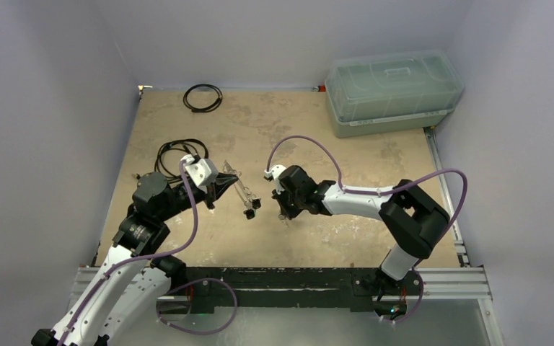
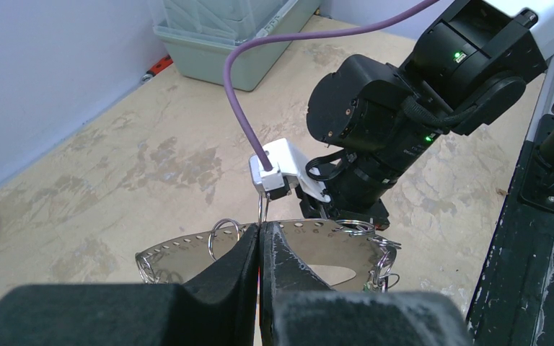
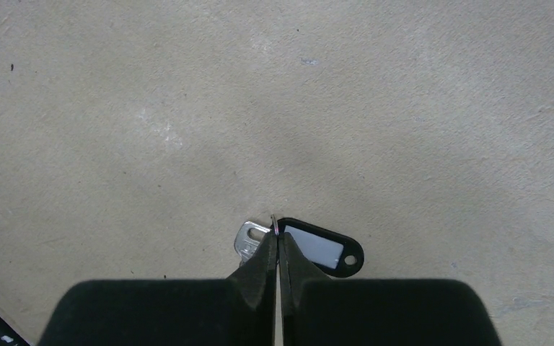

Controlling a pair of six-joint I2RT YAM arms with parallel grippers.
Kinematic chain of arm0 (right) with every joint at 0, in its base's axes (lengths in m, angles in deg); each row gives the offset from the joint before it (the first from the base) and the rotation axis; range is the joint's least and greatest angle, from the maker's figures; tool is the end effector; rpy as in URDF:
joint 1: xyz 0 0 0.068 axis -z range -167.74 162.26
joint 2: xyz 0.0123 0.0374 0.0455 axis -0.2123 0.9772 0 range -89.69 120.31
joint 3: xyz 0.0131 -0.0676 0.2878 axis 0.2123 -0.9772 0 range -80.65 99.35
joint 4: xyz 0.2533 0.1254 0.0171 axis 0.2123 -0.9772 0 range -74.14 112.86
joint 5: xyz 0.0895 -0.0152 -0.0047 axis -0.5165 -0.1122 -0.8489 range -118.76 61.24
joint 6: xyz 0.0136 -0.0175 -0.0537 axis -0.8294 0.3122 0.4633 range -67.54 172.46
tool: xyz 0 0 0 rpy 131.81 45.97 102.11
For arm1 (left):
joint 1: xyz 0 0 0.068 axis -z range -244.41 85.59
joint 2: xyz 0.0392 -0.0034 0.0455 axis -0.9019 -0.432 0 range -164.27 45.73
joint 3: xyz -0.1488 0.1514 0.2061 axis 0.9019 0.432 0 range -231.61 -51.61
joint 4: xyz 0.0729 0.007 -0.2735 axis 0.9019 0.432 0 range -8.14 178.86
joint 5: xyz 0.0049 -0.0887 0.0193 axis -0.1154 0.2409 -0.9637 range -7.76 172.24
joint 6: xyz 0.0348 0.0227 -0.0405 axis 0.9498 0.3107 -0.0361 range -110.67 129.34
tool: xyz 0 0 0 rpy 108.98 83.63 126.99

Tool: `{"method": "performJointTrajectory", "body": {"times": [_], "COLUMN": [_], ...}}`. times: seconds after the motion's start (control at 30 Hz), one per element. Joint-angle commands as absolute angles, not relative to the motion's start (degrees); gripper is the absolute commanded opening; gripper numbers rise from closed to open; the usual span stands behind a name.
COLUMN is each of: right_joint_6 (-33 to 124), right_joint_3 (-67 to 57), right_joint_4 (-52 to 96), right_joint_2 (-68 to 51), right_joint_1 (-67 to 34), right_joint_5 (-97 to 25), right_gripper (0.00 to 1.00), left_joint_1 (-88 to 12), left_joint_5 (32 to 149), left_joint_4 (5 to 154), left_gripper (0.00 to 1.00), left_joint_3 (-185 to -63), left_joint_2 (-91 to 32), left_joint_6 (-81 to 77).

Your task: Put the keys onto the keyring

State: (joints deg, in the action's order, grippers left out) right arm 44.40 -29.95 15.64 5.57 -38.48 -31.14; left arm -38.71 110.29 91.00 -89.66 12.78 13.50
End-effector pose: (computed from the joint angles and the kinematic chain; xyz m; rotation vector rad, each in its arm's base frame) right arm 0.2207 0.2728 0.1639 -0.9409 2.3580 0.4775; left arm 0.1272 -0.0829 0.3458 0.7886 1.4813 -0.6854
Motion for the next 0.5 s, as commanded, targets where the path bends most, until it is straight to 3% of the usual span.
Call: {"method": "performJointTrajectory", "body": {"times": [0.0, 0.47], "right_joint_6": [45.1, 43.9], "right_joint_3": [-28.7, -31.4], "right_joint_4": [16.8, 17.6], "right_joint_2": [4.1, -6.0], "right_joint_1": [-39.0, -39.0], "right_joint_5": [-30.2, -24.0], "right_gripper": [0.00, 0.00], "left_joint_1": [-38.4, -38.4], "left_joint_5": [110.2, 110.5], "left_joint_4": [88.8, 88.6], "left_gripper": [0.00, 0.00], "left_joint_3": [-92.2, -92.0], "left_joint_2": [13.0, 13.0], "left_joint_6": [14.3, 14.4]}}
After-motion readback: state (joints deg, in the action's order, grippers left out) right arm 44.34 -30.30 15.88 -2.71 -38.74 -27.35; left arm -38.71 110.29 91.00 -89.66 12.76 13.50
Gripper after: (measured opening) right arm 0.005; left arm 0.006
